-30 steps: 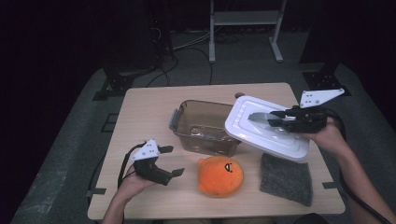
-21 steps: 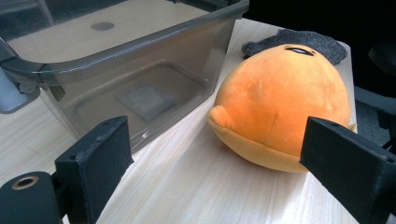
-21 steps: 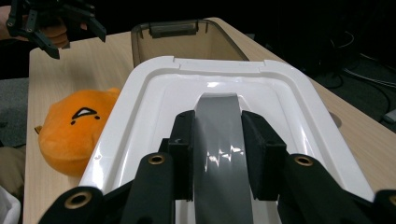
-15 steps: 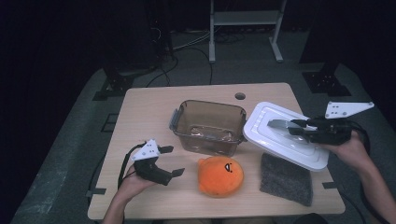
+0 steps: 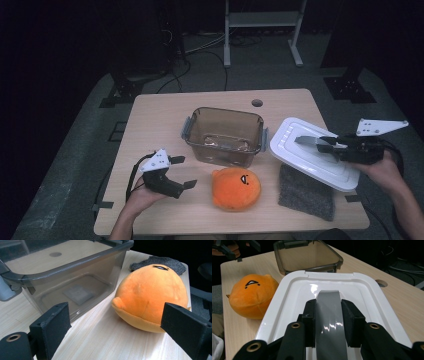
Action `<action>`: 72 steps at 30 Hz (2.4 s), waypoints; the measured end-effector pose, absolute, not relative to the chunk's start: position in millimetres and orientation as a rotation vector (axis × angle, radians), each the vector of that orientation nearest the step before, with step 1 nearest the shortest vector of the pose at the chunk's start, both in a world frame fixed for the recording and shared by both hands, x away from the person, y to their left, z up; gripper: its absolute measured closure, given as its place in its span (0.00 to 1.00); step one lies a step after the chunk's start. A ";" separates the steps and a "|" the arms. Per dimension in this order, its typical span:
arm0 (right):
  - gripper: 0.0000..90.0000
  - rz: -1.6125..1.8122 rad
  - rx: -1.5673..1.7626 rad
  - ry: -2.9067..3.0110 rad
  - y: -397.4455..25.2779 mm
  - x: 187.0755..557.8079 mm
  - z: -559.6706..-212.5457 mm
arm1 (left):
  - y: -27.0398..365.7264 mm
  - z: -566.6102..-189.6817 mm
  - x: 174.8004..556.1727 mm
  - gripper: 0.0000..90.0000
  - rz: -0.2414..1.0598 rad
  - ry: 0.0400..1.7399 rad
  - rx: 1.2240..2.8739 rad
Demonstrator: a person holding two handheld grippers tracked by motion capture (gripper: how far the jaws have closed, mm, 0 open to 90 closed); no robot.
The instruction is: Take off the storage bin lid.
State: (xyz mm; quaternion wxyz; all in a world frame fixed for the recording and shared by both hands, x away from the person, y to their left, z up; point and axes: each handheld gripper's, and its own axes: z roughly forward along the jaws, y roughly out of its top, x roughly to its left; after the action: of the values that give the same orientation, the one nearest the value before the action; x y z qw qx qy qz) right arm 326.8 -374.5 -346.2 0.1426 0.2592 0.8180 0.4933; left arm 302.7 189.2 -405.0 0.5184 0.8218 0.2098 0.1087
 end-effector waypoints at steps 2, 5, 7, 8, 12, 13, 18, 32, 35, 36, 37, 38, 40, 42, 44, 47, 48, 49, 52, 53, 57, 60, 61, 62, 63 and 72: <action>0.73 1.422 0.761 2.364 -375.8 326.2 -351.0 | 188.8 -404.9 302.2 0.09 0.260 0.506 1.968; 0.73 1.420 0.775 2.369 -376.8 326.1 -357.5 | 188.7 -404.4 302.0 0.09 0.263 0.503 1.969; 0.73 1.423 0.781 2.372 -377.3 326.4 -362.5 | 188.8 -404.3 301.9 0.09 0.262 0.503 1.968; 0.73 1.423 0.787 2.373 -377.6 326.5 -364.8 | 188.9 -404.3 302.0 0.09 0.262 0.503 1.968; 0.73 1.423 0.805 2.382 -377.9 327.0 -374.6 | 189.3 -404.0 302.0 0.09 0.265 0.500 1.969; 0.73 1.423 0.809 2.384 -378.0 327.1 -376.9 | 189.4 -403.9 302.0 0.09 0.266 0.500 1.969; 0.73 1.423 0.824 2.390 -378.2 327.9 -387.1 | 189.6 -403.7 301.8 0.09 0.266 0.501 1.966; 0.73 1.443 0.869 2.413 -372.9 330.1 -414.7 | 190.3 -402.9 301.6 0.09 0.269 0.499 1.963; 0.73 1.443 0.879 2.415 -372.9 329.3 -418.7 | 190.4 -402.7 301.5 0.09 0.269 0.499 1.961; 0.73 1.446 0.879 2.415 -373.2 329.1 -420.1 | 190.5 -402.5 301.4 0.09 0.268 0.500 1.962; 0.73 1.450 0.886 2.415 -373.3 328.1 -422.9 | 190.5 -402.5 301.4 0.09 0.269 0.499 1.962; 0.73 1.450 0.886 2.415 -373.3 328.1 -422.9 | 190.4 -402.4 301.4 0.09 0.270 0.497 1.963; 0.73 1.453 0.891 2.413 -373.6 327.5 -426.0 | 190.4 -402.3 301.3 0.09 0.269 0.497 1.963; 0.73 1.453 0.898 2.413 -373.8 327.0 -429.0 | 190.2 -402.3 301.2 0.09 0.269 0.497 1.962; 0.73 1.452 0.905 2.417 -374.1 326.5 -431.5 | 190.2 -402.4 301.3 0.09 0.270 0.497 1.964; 0.73 1.453 0.909 2.418 -374.3 325.9 -434.4 | 190.3 -402.5 301.5 0.09 0.269 0.497 1.963; 0.73 1.455 0.916 2.418 -374.3 325.3 -435.5 | 190.4 -402.5 301.5 0.09 0.269 0.497 1.962; 0.73 1.452 0.914 2.420 -374.7 325.1 -436.3 | 190.4 -402.5 301.4 0.09 0.268 0.498 1.962; 0.73 1.451 0.922 2.422 -374.4 324.4 -439.4 | 190.2 -402.4 301.3 0.09 0.270 0.496 1.965; 0.73 1.450 0.923 2.423 -374.2 324.2 -440.1 | 190.1 -402.4 301.2 0.09 0.270 0.497 1.964; 0.73 1.441 0.928 2.435 -373.1 323.3 -443.7 | 190.5 -402.2 301.2 0.09 0.269 0.497 1.961; 0.73 1.439 0.934 2.438 -373.1 322.8 -445.0 | 190.4 -402.2 301.2 0.09 0.270 0.497 1.962; 0.73 1.439 0.934 2.438 -373.3 322.9 -445.4 | 190.5 -402.2 301.3 0.09 0.269 0.497 1.961; 0.73 1.440 0.932 2.437 -373.5 322.9 -446.0 | 190.4 -402.2 301.3 0.09 0.269 0.497 1.961; 0.73 1.441 0.936 2.437 -373.6 322.7 -446.4 | 190.4 -402.2 301.3 0.09 0.269 0.496 1.961; 0.72 1.440 0.945 2.444 -374.0 322.0 -447.6 | 190.1 -402.2 301.2 0.09 0.268 0.496 1.962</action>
State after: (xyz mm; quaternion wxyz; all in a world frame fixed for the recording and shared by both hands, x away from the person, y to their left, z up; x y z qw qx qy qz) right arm 322.0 -374.0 -447.6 0.0757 0.3151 0.8152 0.4801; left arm 301.2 190.1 -402.2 0.5229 0.8193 0.2070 0.1118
